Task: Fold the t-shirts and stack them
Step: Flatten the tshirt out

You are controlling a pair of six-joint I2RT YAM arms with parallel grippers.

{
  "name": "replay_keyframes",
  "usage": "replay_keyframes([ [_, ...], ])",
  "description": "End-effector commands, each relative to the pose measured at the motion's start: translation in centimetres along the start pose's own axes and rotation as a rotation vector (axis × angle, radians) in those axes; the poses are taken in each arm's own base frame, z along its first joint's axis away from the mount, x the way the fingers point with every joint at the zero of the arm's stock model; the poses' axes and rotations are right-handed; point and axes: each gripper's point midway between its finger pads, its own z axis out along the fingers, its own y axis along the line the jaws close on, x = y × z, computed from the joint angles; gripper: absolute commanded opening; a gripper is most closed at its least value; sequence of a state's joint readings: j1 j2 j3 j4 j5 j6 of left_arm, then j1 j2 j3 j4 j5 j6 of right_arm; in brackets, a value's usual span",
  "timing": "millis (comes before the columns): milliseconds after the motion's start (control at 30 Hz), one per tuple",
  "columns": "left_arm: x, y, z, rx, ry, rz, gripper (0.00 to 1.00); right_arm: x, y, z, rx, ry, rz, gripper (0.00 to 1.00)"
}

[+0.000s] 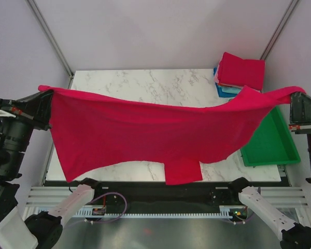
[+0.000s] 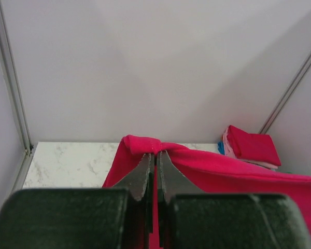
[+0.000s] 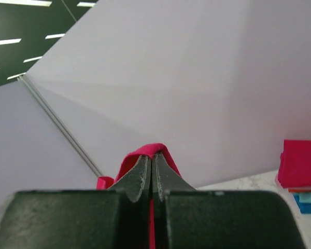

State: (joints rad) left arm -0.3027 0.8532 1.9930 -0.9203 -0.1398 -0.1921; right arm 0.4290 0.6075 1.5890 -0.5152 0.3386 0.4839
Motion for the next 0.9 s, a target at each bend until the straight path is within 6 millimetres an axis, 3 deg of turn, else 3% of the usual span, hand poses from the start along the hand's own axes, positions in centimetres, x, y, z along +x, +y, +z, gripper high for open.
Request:
replay_keyframes([
  [0, 1.0, 0.7, 2.8, -0.028, 0.056, 0.131, 0.02, 0.8, -0.4, 3.9, 0.074, 0.046, -0.148, 0.0],
  [67, 2.9, 0.9, 5.5, -0.051, 0.12, 0.146, 0.02, 0.6, -0.4, 5.7, 0.116, 0.057, -0.194, 0.0],
  [100, 3.7, 1.9, 6.7, -0.116, 0.145, 0.152, 0.02, 3.8, -1.3, 8.7, 0.163, 0.138, -0.263, 0.0],
  [133, 4.6, 2.4, 7.8, -0.145, 0.174, 0.161, 0.02, 5.7, -2.1, 10.0, 0.196, 0.198, -0.31, 0.0],
  [167, 6.7, 2.7, 10.1, -0.172, 0.238, 0.17, 0.02, 6.5, -2.2, 11.4, 0.21, 0.221, -0.335, 0.0],
  [200, 7.9, 3.3, 11.2, -0.205, 0.271, 0.178, 0.02, 11.0, -3.6, 14.4, 0.251, 0.315, -0.4, 0.0],
  [233, 9.0, 3.5, 12.4, -0.215, 0.302, 0.176, 0.02, 13.2, -4.4, 15.9, 0.273, 0.355, -0.427, 0.0],
  [267, 11.9, 5.1, 15.2, -0.262, 0.38, 0.163, 0.02, 14.8, -4.8, 17.5, 0.289, 0.379, -0.443, 0.0],
  [300, 13.9, 5.0, 16.5, -0.215, 0.442, 0.124, 0.02, 20.1, -6.9, 20.2, 0.326, 0.466, -0.485, 0.0],
  [333, 16.1, 6.2, 18.0, -0.226, 0.5, 0.088, 0.02, 22.3, -8.6, 21.5, 0.355, 0.495, -0.493, 0.0],
  [367, 18.0, 8.9, 19.0, -0.283, 0.549, 0.042, 0.02, 24.5, -9.9, 22.7, 0.372, 0.526, -0.491, 0.0],
  [400, 22.5, 10.7, 21.4, -0.301, 0.652, 0.012, 0.02, 29.6, -13.0, 24.0, 0.418, 0.609, -0.508, 0.0],
  [467, 26.7, 15.0, 22.7, -0.382, 0.745, -0.024, 0.02, 33.4, -15.9, 26.3, 0.444, 0.638, -0.464, 0.0],
  [500, 32.2, 16.3, 24.1, -0.358, 0.867, -0.076, 0.02, 38.7, -19.1, 27.1, 0.46, 0.722, -0.476, 0.2],
  [533, 33.1, 17.5, 24.8, -0.359, 0.891, -0.108, 0.04, 41.3, -20.6, 27.6, 0.428, 0.79, -0.456, 0.42],
  [567, 35.1, 18.1, 25.4, -0.345, 0.942, -0.143, 0.07, 40.0, -19.5, 30.5, 0.379, 0.742, -0.442, 0.65],
  [600, 39.4, 19.1, 24.9, -0.358, 1.071, -0.191, 0.17, 44.9, -24.0, 29.8, 0.421, 0.866, -0.453, 0.85],
  [633, 40.5, 19.8, 25.2, -0.376, 1.1, -0.202, 0.27, 45.3, -24.4, 30.8, 0.402, 0.865, -0.442, 0.91],
  [667, 39.4, 20.0, 26.7, -0.367, 1.062, -0.19, 0.43, 44.2, -23.6, 32.5, 0.364, 0.818, -0.409, 0.94],
  [700, 39.9, 20.1, 27.0, -0.358, 1.074, -0.197, 0.6, 44.3, -24.3, 32.8, 0.368, 0.809, -0.395, 0.96],
  [733, 40.9, 20.5, 27.2, -0.363, 1.09, -0.201, 0.83, 43.1, -24.9, 33.3, 0.375, 0.782, -0.38, 0.97],
  [767, 40.9, 20.5, 27.2, -0.374, 1.087, -0.209, 0.89, 45.2, -26.5, 31.4, 0.391, 0.85, -0.358, 0.97],
  [800, 40.9, 20.7, 27.2, -0.386, 1.087, -0.207, 0.94, 42.1, -24.5, 32.7, 0.35, 0.76, -0.333, 0.97],
  [833, 41.1, 20.6, 26.8, -0.397, 1.096, -0.212, 0.95, 41.9, -24.4, 32.0, 0.345, 0.764, -0.327, 0.97],
  [867, 40.9, 20.8, 26.7, -0.413, 1.087, -0.202, 0.95, 44.0, -25.6, 29.6, 0.36, 0.837, -0.319, 0.97],
])
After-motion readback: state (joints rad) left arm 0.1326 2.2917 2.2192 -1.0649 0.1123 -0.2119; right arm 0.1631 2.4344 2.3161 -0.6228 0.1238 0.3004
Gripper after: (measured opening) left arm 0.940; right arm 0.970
